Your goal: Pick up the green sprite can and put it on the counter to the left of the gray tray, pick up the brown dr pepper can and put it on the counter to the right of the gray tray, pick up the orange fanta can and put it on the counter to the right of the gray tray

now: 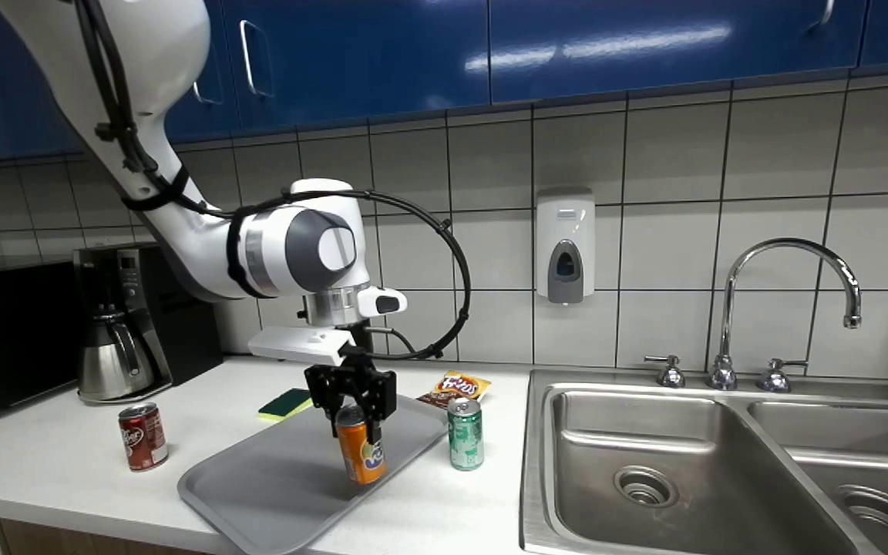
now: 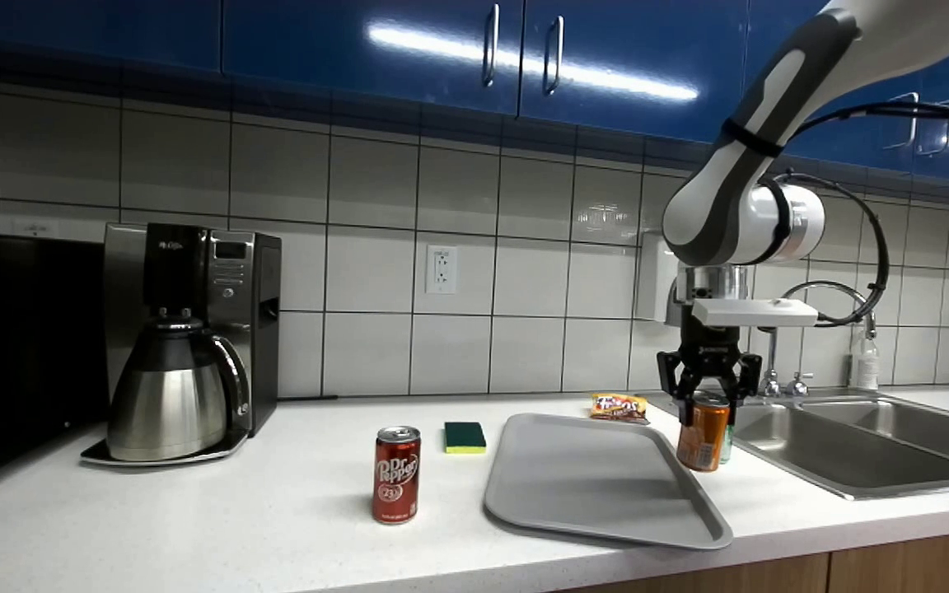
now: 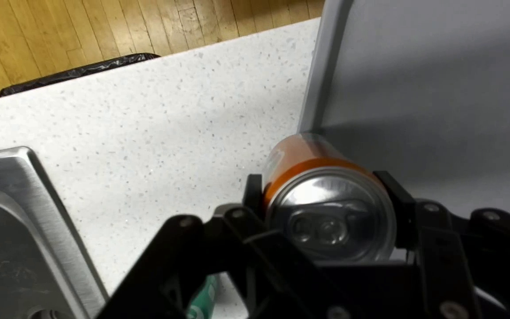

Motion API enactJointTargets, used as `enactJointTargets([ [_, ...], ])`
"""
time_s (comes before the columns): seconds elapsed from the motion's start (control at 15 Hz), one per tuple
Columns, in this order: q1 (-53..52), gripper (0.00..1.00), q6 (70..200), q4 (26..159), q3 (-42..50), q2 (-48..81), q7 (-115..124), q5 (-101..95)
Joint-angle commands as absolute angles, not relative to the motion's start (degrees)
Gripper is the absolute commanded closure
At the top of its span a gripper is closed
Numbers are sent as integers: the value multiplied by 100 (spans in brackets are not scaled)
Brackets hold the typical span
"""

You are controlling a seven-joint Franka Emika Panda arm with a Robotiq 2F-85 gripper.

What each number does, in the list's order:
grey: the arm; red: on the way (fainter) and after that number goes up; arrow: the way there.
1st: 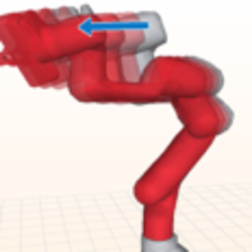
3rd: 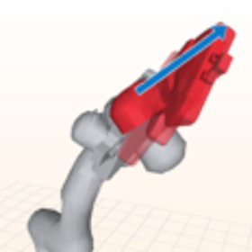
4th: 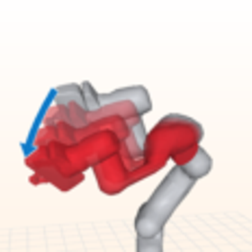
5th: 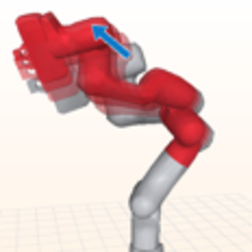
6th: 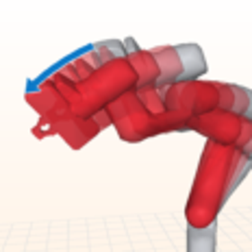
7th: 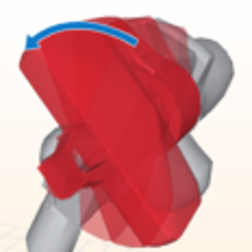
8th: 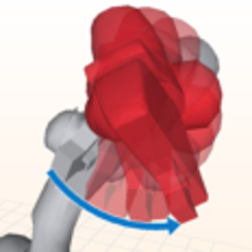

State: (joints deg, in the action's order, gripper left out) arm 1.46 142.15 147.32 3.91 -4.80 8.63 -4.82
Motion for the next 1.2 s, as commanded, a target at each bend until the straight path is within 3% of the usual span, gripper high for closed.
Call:
enactJointTargets([
  [0.0,329,62,14222,14978,425,-829,873,-460],
  [1.13,640,62,14300,14818,711,-428,862,-447],
])
